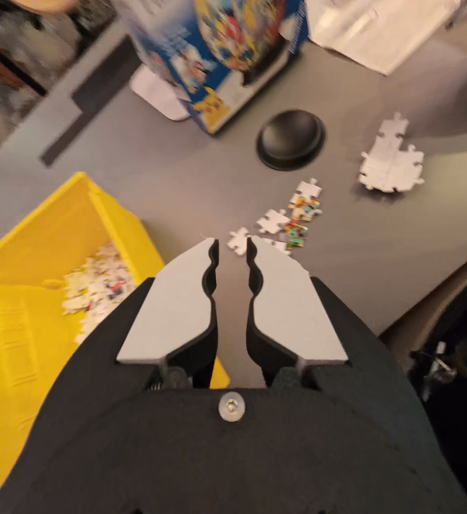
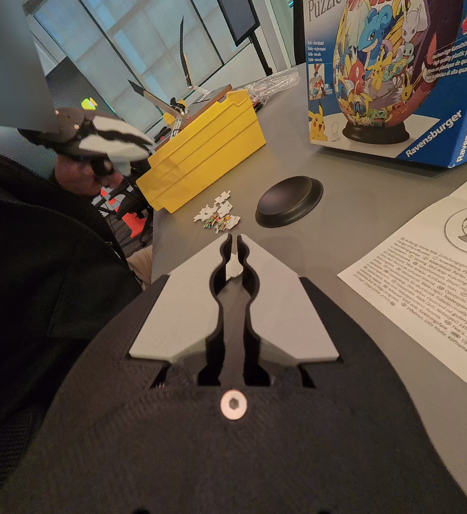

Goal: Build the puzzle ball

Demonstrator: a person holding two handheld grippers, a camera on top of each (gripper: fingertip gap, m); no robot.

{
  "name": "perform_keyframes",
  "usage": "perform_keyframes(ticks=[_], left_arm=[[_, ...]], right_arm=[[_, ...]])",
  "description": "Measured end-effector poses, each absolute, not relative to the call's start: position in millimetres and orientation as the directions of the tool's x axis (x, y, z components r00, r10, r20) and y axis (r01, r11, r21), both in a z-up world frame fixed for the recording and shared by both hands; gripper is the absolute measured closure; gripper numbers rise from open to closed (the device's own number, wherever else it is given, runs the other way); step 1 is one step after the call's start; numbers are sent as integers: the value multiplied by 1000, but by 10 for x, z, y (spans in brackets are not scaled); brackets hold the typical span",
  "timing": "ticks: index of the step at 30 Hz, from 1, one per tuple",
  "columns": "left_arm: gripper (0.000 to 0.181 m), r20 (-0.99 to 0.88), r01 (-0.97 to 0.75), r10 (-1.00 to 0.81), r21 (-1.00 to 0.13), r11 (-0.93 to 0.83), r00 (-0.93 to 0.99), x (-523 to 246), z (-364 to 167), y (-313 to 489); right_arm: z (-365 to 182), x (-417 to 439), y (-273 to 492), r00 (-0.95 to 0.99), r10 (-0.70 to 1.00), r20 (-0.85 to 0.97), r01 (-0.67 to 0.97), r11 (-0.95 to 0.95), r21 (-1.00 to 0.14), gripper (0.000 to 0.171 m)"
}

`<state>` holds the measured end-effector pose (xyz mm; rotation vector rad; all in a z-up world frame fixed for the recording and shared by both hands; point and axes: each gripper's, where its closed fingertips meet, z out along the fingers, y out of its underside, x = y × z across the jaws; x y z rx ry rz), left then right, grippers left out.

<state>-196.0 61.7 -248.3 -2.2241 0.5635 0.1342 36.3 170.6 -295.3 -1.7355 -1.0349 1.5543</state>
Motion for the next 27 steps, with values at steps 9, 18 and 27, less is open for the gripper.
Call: perform_keyframes(ticks=[9, 18, 27], left_arm=[[139, -274, -248, -119, -504, -827, 954, -3851, -3048, 518], [126, -35, -120, -116, -382, -916, 993, -3897, -3755, 639], [162, 68, -29, -62, -408, -912, 996, -3916, -3722, 676]], right_arm=[[-2962, 359, 1710, 25, 845, -533, 169, -529, -831, 169], [-2998, 345, 1727, 43, 841, -540, 184, -538, -823, 169], [-3025, 336, 1740, 55, 836, -546, 195, -545, -815, 169]])
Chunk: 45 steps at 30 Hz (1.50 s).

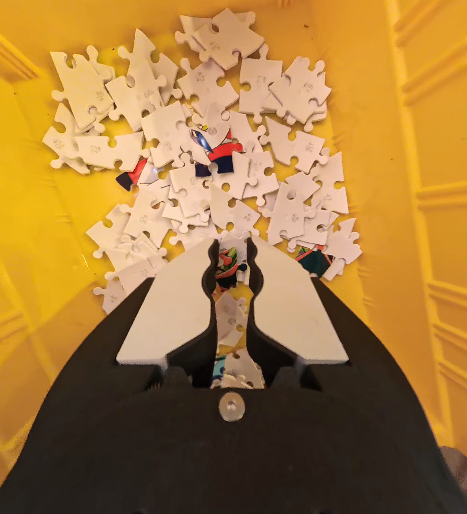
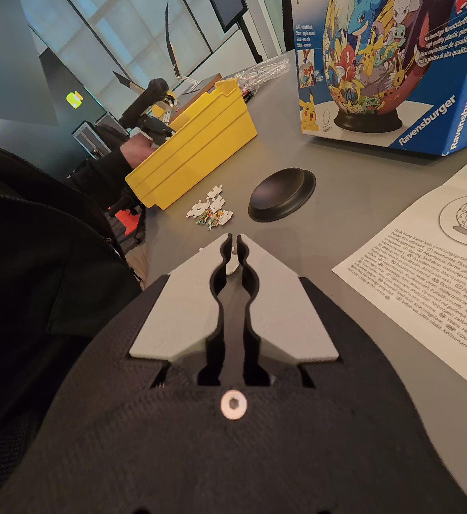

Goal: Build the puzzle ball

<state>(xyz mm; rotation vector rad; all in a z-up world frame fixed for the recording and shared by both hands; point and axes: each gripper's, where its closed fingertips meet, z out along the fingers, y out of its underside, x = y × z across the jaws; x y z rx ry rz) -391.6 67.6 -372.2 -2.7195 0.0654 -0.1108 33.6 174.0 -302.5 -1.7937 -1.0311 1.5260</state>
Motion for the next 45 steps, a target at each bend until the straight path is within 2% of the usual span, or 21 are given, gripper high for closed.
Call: perform_keyframes(ticks=[5, 10, 12, 15, 21, 24, 32, 38, 41, 45], left_arm=[[162, 212, 50, -54, -460, -887, 976, -3871, -3557, 602], [162, 296, 61, -61, -389, -919, 953, -3801, -3528, 369], [162, 298, 77, -49, -397, -914, 953, -3817, -3490, 346], [145, 314, 119, -19, -415, -902, 949, -3868, -3413, 334], [156, 285, 126, -10, -453, -883, 958, -3986, -3249, 241], [157, 217, 60, -33, -408, -911, 976, -4016, -3300, 141], [143, 93, -91, -115, -234, -968, 989, -3968, -3646, 45], [164, 52, -121, -138, -239, -963, 989, -3965, -3665, 80], [181, 89, -90, -123, -305, -948, 988, -3961, -3545, 135], [181, 94, -68, -105, -337, -939, 990, -4029, -3475, 145]], right_arm=[[-3039, 330, 1744, 59, 834, -549, 202, -549, -811, 169], [-3045, 329, 1744, 61, 833, -550, 205, -549, -810, 169], [-3046, 327, 1744, 61, 833, -549, 205, -549, -810, 169], [-3047, 327, 1743, 62, 834, -549, 206, -548, -810, 169], [-3042, 329, 1742, 59, 834, -549, 204, -549, -811, 169], [-3039, 330, 1742, 58, 834, -549, 203, -548, -811, 169], [-3041, 330, 1742, 59, 835, -547, 204, -547, -812, 169], [-3039, 331, 1745, 60, 834, -548, 202, -548, -812, 169], [-3038, 332, 1743, 58, 834, -548, 202, -548, -812, 169], [-3032, 334, 1743, 57, 835, -547, 199, -547, -813, 169]])
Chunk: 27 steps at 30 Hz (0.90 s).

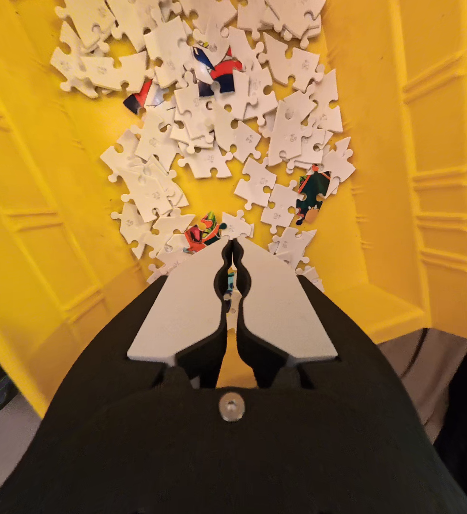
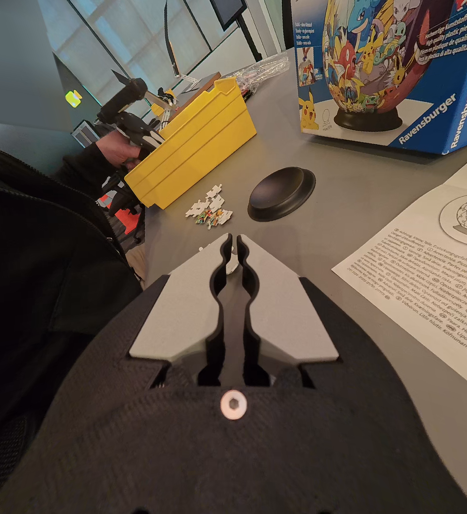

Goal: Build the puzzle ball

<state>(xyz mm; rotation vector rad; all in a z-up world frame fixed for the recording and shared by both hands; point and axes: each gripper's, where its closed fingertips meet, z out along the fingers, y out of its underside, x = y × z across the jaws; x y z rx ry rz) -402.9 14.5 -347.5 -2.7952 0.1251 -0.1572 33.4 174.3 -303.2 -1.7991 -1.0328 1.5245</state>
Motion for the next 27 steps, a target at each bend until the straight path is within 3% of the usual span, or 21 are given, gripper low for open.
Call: perform_keyframes(ticks=[4, 5, 9, 16, 17, 27], left_arm=[[181, 67, -73, -99, -318, -945, 993, -4079, -3455, 110], [169, 35, -97, -111, -289, -952, 993, -4093, -3490, 90], [151, -42, -148, -142, -224, -963, 989, -4140, -3641, 94], [163, -47, -132, -125, -225, -965, 991, -4180, -3712, 187], [181, -57, -142, -133, -232, -962, 990, -4178, -3707, 203], [176, -61, -115, -102, -269, -956, 993, -4200, -3629, 231]], right_arm=[[-3031, 334, 1742, 56, 836, -546, 198, -546, -814, 169], [-3030, 335, 1742, 56, 835, -547, 198, -546, -814, 169], [-3027, 336, 1741, 55, 836, -546, 196, -545, -815, 169], [-3023, 336, 1742, 54, 836, -546, 194, -545, -816, 169], [-3022, 337, 1742, 54, 836, -546, 193, -545, -816, 169], [-3010, 342, 1742, 50, 837, -545, 186, -544, -818, 169]])
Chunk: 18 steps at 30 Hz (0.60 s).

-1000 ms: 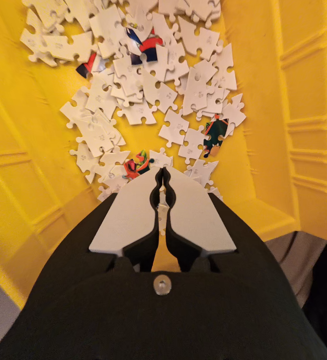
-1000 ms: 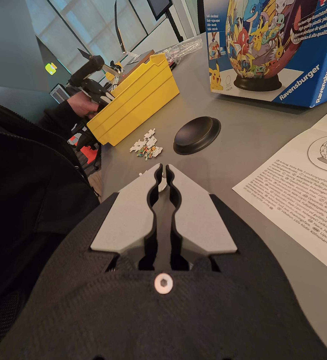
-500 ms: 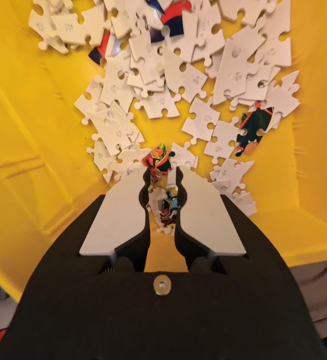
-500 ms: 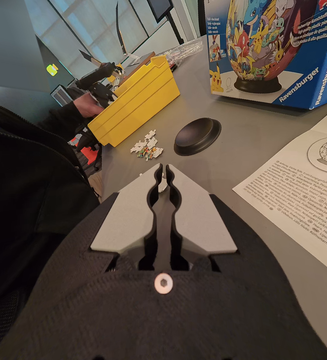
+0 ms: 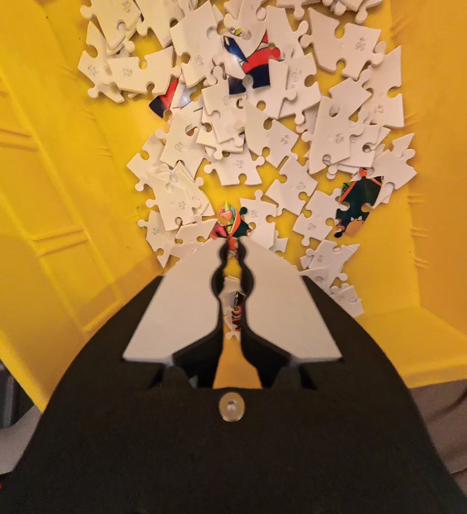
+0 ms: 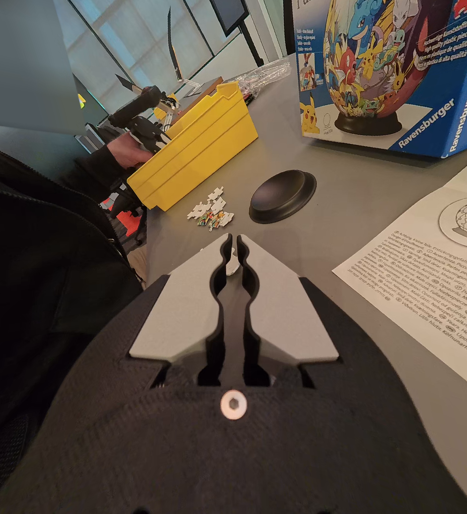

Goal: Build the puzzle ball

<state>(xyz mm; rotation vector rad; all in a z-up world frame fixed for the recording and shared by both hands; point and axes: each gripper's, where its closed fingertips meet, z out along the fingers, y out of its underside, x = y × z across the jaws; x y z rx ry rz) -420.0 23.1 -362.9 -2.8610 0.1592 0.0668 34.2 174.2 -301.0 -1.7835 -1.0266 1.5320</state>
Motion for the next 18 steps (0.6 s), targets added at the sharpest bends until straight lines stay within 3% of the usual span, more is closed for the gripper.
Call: perform_keyframes(ticks=[2, 5, 11, 13, 18], left_arm=[[150, -75, -113, -99, -233, -966, 992, -4227, -3684, 202], [147, -66, -117, -104, -241, -963, 992, -4194, -3720, 244], [161, -50, -139, -131, -234, -962, 990, -4163, -3728, 288], [181, -55, -144, -135, -262, -954, 989, -4164, -3687, 309], [181, -55, -133, -123, -253, -958, 991, -4207, -3711, 242]], right_arm=[[-3007, 342, 1742, 49, 837, -545, 185, -544, -819, 169], [-3004, 343, 1741, 48, 838, -544, 183, -543, -820, 169], [-3001, 345, 1743, 48, 838, -544, 182, -543, -820, 169], [-2999, 346, 1743, 48, 838, -544, 180, -543, -820, 169], [-2996, 347, 1743, 46, 837, -545, 179, -544, -820, 169]])
